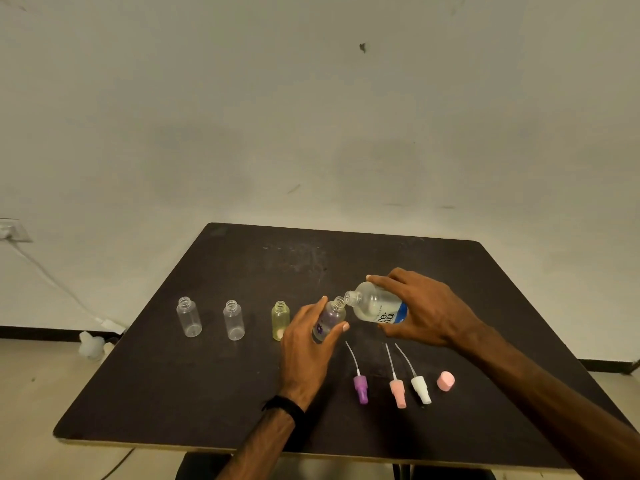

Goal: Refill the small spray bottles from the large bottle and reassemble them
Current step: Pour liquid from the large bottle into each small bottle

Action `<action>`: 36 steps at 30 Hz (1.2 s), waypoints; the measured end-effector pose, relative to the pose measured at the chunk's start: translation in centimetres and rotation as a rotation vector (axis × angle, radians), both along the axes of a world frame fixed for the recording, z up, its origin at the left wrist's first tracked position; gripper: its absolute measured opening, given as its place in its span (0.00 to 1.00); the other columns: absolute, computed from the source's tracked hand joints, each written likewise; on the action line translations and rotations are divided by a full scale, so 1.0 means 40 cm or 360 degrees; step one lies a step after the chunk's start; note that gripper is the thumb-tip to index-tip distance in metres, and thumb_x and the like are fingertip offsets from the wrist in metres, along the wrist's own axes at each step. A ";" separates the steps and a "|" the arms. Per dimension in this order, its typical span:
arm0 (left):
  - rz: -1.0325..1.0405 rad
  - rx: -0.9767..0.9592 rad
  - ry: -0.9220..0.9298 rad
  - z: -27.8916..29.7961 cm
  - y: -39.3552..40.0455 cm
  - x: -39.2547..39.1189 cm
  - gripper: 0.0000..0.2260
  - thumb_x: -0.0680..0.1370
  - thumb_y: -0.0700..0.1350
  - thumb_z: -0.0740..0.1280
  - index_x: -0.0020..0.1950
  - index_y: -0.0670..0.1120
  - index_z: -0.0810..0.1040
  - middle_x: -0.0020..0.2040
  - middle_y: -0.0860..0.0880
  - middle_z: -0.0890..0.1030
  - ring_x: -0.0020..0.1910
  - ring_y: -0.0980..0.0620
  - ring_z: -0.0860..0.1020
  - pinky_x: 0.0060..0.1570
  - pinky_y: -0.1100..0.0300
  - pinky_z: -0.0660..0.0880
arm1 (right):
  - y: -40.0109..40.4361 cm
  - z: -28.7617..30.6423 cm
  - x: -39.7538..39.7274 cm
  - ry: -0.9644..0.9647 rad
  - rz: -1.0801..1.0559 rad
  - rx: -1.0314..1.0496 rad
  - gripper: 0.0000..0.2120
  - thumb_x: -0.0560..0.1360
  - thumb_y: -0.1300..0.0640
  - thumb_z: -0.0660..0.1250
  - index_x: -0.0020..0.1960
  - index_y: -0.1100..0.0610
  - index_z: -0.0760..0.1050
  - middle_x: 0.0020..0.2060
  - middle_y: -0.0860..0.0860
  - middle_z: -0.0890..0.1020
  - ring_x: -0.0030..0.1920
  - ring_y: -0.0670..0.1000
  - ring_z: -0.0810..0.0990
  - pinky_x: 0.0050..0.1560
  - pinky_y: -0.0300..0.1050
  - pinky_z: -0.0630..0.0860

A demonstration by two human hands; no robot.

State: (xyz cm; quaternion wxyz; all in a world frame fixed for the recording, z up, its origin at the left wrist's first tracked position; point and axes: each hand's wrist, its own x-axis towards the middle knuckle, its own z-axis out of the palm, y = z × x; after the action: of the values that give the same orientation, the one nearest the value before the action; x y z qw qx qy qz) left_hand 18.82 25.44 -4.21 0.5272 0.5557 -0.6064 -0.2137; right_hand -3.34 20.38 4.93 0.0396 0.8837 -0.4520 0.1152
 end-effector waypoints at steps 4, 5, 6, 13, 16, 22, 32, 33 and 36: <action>0.0003 0.0003 0.0007 -0.003 0.002 0.002 0.26 0.73 0.52 0.76 0.69 0.46 0.77 0.59 0.52 0.80 0.56 0.59 0.78 0.55 0.78 0.71 | 0.001 0.006 0.001 0.0070 -0.0009 -0.0016 0.40 0.69 0.35 0.69 0.76 0.46 0.59 0.60 0.47 0.74 0.54 0.46 0.74 0.53 0.39 0.76; 0.0004 0.0006 0.0006 -0.004 0.002 0.003 0.26 0.73 0.52 0.76 0.69 0.46 0.76 0.59 0.52 0.80 0.56 0.59 0.78 0.55 0.79 0.70 | 0.002 0.007 0.002 0.0082 -0.0008 -0.0021 0.40 0.69 0.35 0.68 0.76 0.46 0.59 0.60 0.47 0.74 0.54 0.46 0.74 0.53 0.40 0.76; 0.0003 0.0009 0.0006 -0.006 0.001 0.003 0.26 0.73 0.52 0.76 0.69 0.46 0.76 0.59 0.52 0.80 0.56 0.60 0.77 0.55 0.79 0.69 | 0.003 0.009 0.003 0.0093 -0.0008 -0.0022 0.40 0.69 0.35 0.68 0.76 0.46 0.59 0.60 0.47 0.74 0.54 0.46 0.74 0.53 0.40 0.76; 0.0014 0.0020 -0.0022 -0.010 0.003 0.002 0.27 0.74 0.53 0.74 0.71 0.48 0.75 0.60 0.54 0.79 0.58 0.59 0.77 0.53 0.77 0.71 | 0.002 0.021 0.005 0.0156 0.0001 -0.0020 0.41 0.69 0.34 0.67 0.76 0.46 0.59 0.58 0.48 0.74 0.53 0.46 0.74 0.51 0.40 0.76; 0.0010 0.0013 -0.0013 -0.013 0.004 0.002 0.27 0.74 0.53 0.75 0.71 0.48 0.75 0.60 0.54 0.79 0.58 0.59 0.77 0.54 0.75 0.72 | 0.002 0.029 0.005 0.0208 0.0001 -0.0031 0.41 0.68 0.32 0.65 0.77 0.45 0.58 0.58 0.47 0.74 0.52 0.45 0.73 0.51 0.40 0.75; 0.0015 -0.0006 -0.0008 -0.018 0.005 -0.001 0.27 0.73 0.54 0.75 0.70 0.49 0.75 0.58 0.55 0.79 0.56 0.59 0.78 0.55 0.75 0.73 | 0.003 0.038 0.006 0.0271 -0.0005 -0.0035 0.42 0.68 0.32 0.66 0.77 0.44 0.57 0.58 0.46 0.73 0.53 0.45 0.72 0.52 0.39 0.74; 0.0015 0.0003 0.0028 -0.013 0.007 -0.002 0.27 0.73 0.55 0.74 0.70 0.50 0.75 0.57 0.59 0.78 0.57 0.61 0.78 0.56 0.74 0.73 | 0.006 0.053 0.014 0.0309 -0.0016 -0.0046 0.41 0.69 0.33 0.66 0.77 0.44 0.57 0.57 0.46 0.73 0.52 0.45 0.73 0.51 0.40 0.73; 0.0014 -0.0002 0.0029 -0.012 0.007 -0.001 0.27 0.73 0.54 0.75 0.70 0.50 0.75 0.57 0.58 0.78 0.56 0.60 0.78 0.56 0.72 0.74 | 0.007 0.054 0.015 0.0317 -0.0017 -0.0046 0.41 0.69 0.33 0.66 0.77 0.44 0.57 0.57 0.46 0.73 0.52 0.45 0.73 0.52 0.40 0.73; 0.0014 -0.0019 0.0047 -0.012 0.007 0.001 0.26 0.73 0.53 0.75 0.70 0.49 0.76 0.57 0.57 0.79 0.56 0.60 0.79 0.58 0.67 0.76 | 0.009 0.057 0.020 0.0309 -0.0015 -0.0047 0.41 0.69 0.34 0.67 0.77 0.44 0.57 0.57 0.47 0.73 0.53 0.45 0.73 0.52 0.40 0.73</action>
State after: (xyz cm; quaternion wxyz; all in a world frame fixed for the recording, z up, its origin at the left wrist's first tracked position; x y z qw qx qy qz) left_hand 18.87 25.70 -4.71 0.5403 0.5520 -0.5974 -0.2159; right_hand -2.56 20.74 7.20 0.0967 0.8878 -0.4485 0.0356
